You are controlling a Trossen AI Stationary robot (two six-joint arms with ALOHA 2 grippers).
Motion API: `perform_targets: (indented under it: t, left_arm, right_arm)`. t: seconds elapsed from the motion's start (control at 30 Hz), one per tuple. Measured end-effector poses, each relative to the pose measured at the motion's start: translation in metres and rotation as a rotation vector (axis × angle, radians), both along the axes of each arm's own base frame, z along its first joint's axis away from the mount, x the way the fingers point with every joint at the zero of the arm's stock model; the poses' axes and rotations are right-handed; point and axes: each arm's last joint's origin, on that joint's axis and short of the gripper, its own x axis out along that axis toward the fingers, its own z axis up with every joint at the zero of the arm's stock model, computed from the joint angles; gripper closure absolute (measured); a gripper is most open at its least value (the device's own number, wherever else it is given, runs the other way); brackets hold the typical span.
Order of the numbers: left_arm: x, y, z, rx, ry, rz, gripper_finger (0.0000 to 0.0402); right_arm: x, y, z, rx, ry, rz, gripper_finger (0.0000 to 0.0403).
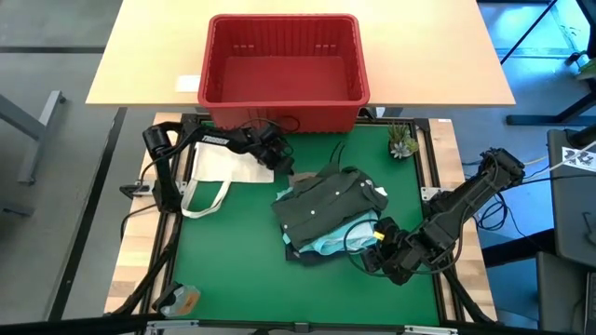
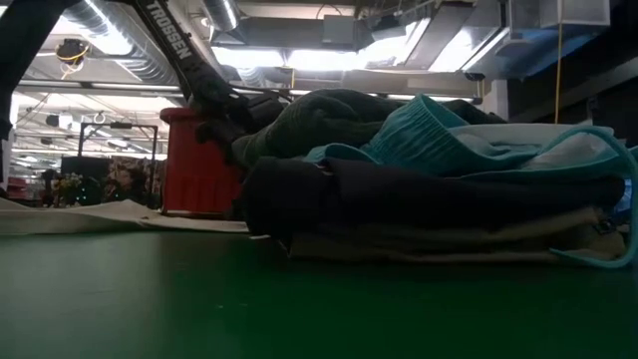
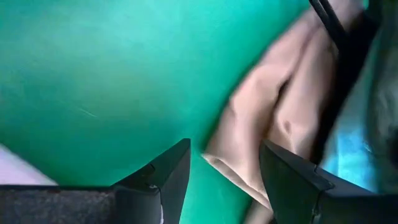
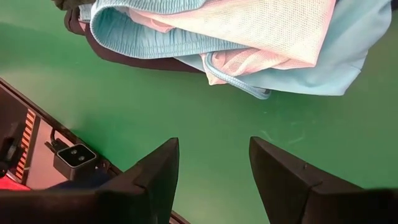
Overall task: Fold Laundry from Bin
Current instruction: Put the stack clothes into the red laundry bin
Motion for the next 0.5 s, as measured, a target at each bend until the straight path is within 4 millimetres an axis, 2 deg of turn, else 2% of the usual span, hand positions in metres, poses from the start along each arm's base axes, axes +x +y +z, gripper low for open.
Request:
perform_targets:
  t: [0.13,0.5]
  left_arm:
    - [0.000,0.001,0.000,0.048,-0.004,-0.013,0.0218]
    - [0.015,-0.024,-0.002,0.135,0.024,-0.065,0.0218]
  right_arm:
    - [0.000,0.000,0.000,-0.001,0.001,0.006,0.0207]
    - [0.000,0.000,0.000,0.002,-0.004,0.006,0.0207]
